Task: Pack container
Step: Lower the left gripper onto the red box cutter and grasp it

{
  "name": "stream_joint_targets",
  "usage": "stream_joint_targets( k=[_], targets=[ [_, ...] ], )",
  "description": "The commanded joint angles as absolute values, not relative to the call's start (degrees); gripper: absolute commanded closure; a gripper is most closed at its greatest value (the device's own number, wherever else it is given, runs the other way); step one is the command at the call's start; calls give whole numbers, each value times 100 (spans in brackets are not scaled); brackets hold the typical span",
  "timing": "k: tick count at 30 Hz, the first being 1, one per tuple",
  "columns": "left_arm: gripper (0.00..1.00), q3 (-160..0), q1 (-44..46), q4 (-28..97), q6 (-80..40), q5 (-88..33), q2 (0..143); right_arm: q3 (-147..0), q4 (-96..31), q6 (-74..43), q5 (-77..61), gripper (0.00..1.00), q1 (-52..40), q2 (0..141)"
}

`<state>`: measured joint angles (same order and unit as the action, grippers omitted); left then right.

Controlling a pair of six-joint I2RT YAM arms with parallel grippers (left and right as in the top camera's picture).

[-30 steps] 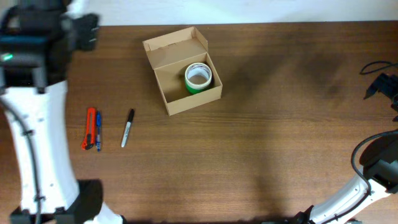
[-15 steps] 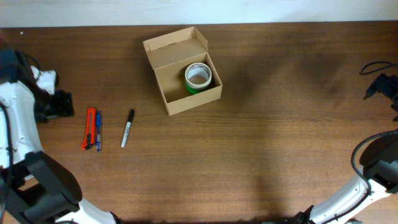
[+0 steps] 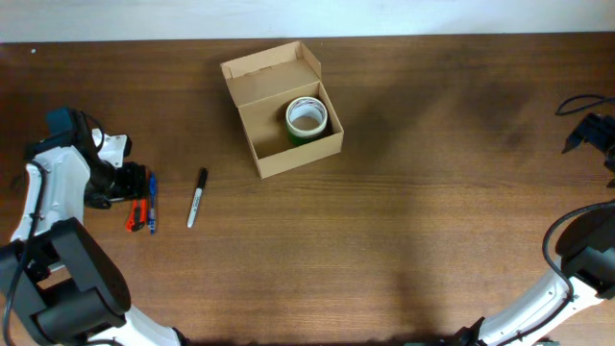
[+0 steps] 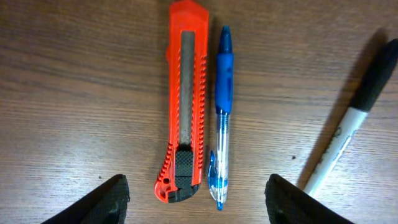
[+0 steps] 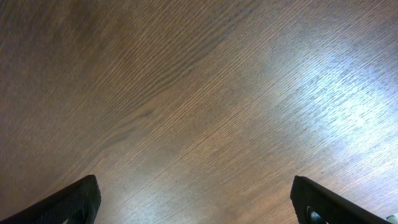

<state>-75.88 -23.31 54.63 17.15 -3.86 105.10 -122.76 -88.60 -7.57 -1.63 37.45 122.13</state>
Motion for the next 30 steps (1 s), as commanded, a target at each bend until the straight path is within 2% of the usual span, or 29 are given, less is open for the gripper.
stream_joint_targets(
  k=[1,30],
  targets=[
    [31,-7509,-2340,5398,1824,-161,10772,-12252,-8862,-779,-217,1,3741,12223],
    [31,-7509,-2340,5052,1804,110,11338,-12252,-8864,-779,-217,1,3741,12223]
  ],
)
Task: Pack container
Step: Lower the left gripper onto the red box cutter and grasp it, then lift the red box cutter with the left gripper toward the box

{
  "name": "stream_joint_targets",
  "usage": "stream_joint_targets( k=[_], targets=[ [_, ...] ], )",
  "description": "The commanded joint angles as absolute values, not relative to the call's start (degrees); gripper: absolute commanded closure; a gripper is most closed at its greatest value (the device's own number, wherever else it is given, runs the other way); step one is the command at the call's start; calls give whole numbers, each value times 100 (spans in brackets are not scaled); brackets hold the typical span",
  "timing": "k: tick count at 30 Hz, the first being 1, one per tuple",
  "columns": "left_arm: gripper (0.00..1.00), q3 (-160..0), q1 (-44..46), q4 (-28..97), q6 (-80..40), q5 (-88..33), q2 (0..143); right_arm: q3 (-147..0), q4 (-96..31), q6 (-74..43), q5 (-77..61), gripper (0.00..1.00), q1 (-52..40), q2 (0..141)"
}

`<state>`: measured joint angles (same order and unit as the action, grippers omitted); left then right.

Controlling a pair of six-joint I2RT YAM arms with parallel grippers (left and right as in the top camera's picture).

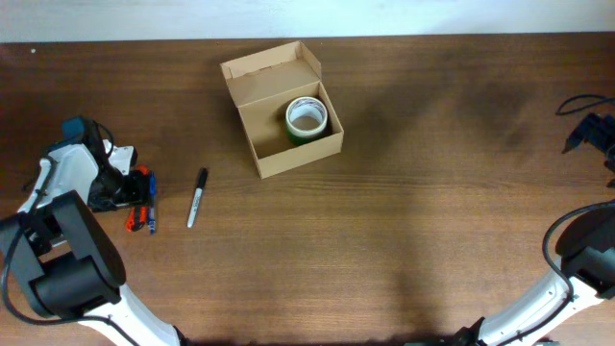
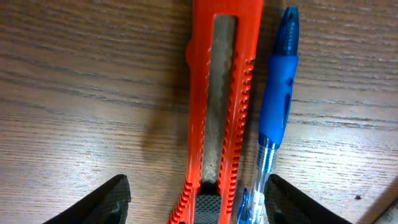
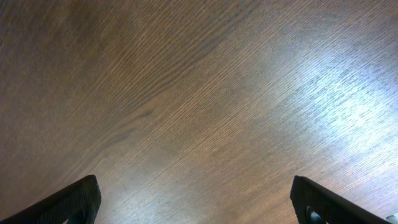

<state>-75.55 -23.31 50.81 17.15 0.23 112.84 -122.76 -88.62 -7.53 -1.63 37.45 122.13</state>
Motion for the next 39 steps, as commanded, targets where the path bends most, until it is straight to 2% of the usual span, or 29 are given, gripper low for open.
stream_joint_targets(
  k=[1,9,10,14,17,21,23,30,34,39],
  targets=[
    [31,-7509,-2340,5050,1806,148,11347,-12252,-8862,-779,-217,1,3741,12223],
    [31,-7509,-2346,4967,1806,152,11544,-12252,-8864,-779,-217,1,3741,12223],
    [34,-7509,-2346,4967,1806,152,11585,-12252,-8864,-779,-217,1,3741,12223],
    [65,-7509,-2344,4967,1806,150,11732,-12252,-8862,-779,-217,1,3741,12223],
    [71,-7509,-2344,4956,1804,152,11743,-12252,-8864,-779,-217,1,3741,12223],
    [91,-7509,-2338,4947,1796,134,11743,-12252,-8864,-779,-217,1,3741,12223],
    [98,-7537,-2340,4967,1717,130,11743,-12252,-8864,-779,-217,1,3741,12223],
    [98,-8394,-2316,5732,1448,126,11740,-12252,-8862,-779,-217,1,3741,12223],
    [98,-9710,-2285,6525,1216,84,11740,-12252,-8864,-779,-217,1,3741,12223],
    [98,-11810,-2106,7393,1437,-797,11740,-12252,-8864,-779,-217,1,3741,12223]
  ],
)
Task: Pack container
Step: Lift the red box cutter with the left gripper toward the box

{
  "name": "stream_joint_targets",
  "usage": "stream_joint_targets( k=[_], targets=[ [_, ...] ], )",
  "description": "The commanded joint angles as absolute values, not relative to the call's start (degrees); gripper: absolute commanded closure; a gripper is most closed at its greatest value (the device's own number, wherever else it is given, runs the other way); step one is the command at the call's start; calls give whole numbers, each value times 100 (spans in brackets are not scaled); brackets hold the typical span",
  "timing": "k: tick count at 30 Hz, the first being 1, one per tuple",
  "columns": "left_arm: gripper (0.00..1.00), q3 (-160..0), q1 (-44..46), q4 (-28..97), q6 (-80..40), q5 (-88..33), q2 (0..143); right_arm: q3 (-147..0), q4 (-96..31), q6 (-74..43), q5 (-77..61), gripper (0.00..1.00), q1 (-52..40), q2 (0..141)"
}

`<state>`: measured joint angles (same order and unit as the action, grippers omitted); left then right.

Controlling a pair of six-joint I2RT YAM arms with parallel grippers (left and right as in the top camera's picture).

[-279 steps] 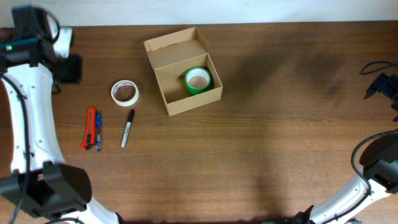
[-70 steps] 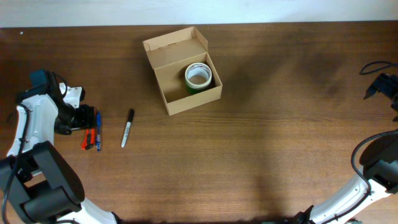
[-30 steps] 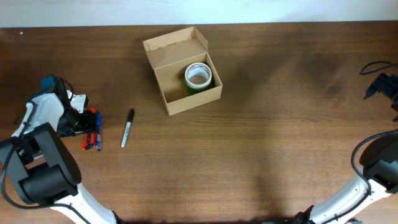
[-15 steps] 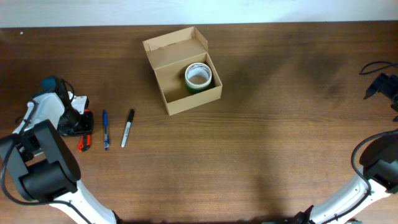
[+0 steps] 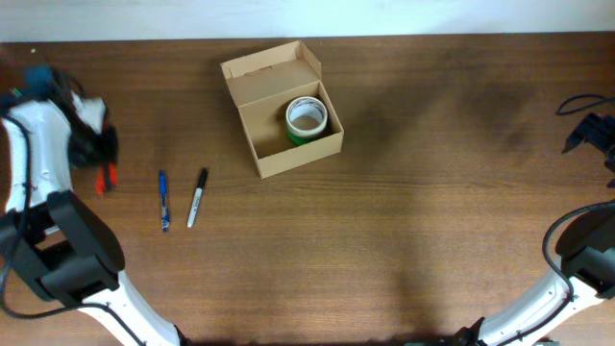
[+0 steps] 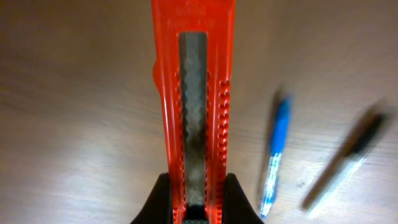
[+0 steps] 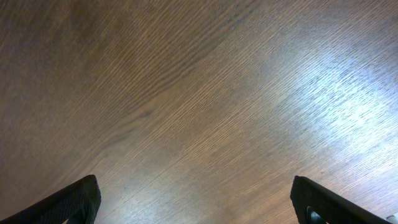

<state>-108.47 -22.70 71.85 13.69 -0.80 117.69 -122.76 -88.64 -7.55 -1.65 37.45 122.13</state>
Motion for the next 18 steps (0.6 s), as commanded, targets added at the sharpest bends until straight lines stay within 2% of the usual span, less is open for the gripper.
stream_joint_targets(
  k=[1,5,9,18],
  targets=[
    [98,-12317,-2021,7542,1610,-1162,11740,-12252,-8864,-779,-217,1,3741,12223],
    [98,-14084,-1481,7699,1959,-2060,11740,-12252,-8864,-779,-217,1,3741,12223],
    [98,-15172,-650,7550,2486,-1990,11740,-12252,-8864,-779,-217,1,3741,12223],
    [98,-15262,1227,7933,3929,-1431,11996,-12252,-8862,-779,-217,1,3741,12223]
  ],
)
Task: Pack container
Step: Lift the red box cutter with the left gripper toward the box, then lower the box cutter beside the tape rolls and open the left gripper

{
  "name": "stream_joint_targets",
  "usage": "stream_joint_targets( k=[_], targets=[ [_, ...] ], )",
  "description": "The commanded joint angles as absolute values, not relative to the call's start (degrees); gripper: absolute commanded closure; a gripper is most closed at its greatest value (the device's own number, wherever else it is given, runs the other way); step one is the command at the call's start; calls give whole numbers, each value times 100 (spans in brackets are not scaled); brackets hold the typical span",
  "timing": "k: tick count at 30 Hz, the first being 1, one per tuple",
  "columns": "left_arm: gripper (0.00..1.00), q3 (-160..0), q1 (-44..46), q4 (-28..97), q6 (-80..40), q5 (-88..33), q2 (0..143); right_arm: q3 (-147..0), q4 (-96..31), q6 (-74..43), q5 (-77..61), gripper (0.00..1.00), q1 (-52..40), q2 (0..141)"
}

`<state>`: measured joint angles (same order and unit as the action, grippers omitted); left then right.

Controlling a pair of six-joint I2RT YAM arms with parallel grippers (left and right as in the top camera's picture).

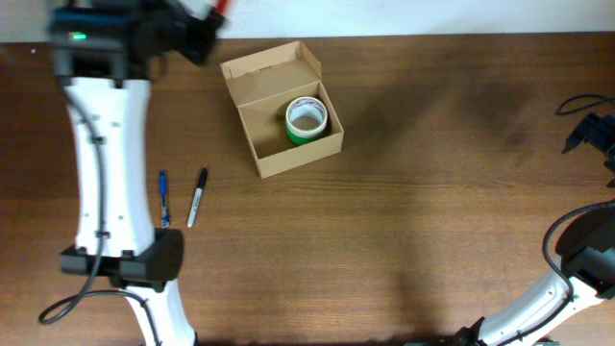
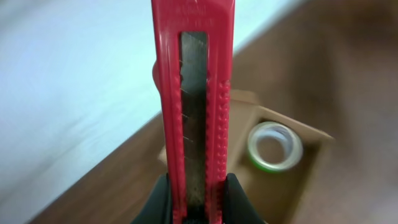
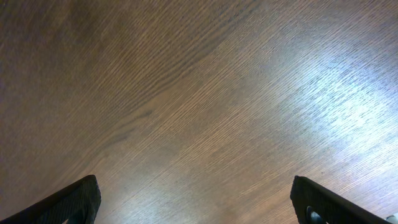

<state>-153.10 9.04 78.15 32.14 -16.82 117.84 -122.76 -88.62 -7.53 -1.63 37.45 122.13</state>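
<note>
My left gripper (image 2: pixel 195 202) is shut on a red box cutter (image 2: pixel 193 93), held high in the air at the back left, just left of the open cardboard box (image 1: pixel 291 144). Its red tip (image 1: pixel 220 5) shows at the overhead view's top edge. A green tape roll (image 1: pixel 307 119) lies inside the box, also seen as the roll (image 2: pixel 275 146) in the left wrist view. A blue pen (image 1: pixel 163 199) and a black marker (image 1: pixel 197 196) lie on the table at the left. My right gripper (image 3: pixel 196 202) is open over bare wood at the far right.
The box's lid flap (image 1: pixel 269 63) stands open toward the back. The left arm (image 1: pixel 110 163) stretches over the table's left part above the pen. A black cable (image 1: pixel 579 101) lies at the right edge.
My left gripper, still shut on the box cutter, has risen and moved from the far left to the back beside the box. The right arm has not moved.
The open left gripper hovered over the box cutter and blue pen lying side by side. Then it was lower, its fingers astride the cutter. Later it was shut on the cutter and held it off the table, and now holds it high near the box.
</note>
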Motion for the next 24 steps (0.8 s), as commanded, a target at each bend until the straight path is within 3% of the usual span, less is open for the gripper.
stream_joint_targets(
  k=[1,7,15,24],
  targets=[
    [98,-15262,1400,8025,4007,-1227,12119,-12252,-8862,-779,-217,1,3741,12223],
    [98,-15262,2027,8409,4344,-633,12973,-12252,-8864,-779,-217,1,3741,12223],
    [98,-15246,2134,8517,4359,-340,13974,-12252,-8864,-779,-217,1,3741,12223],
    [99,-14252,2154,8307,4357,-318,14003,-12252,-8864,-779,-217,1,3741,12223]
  ],
)
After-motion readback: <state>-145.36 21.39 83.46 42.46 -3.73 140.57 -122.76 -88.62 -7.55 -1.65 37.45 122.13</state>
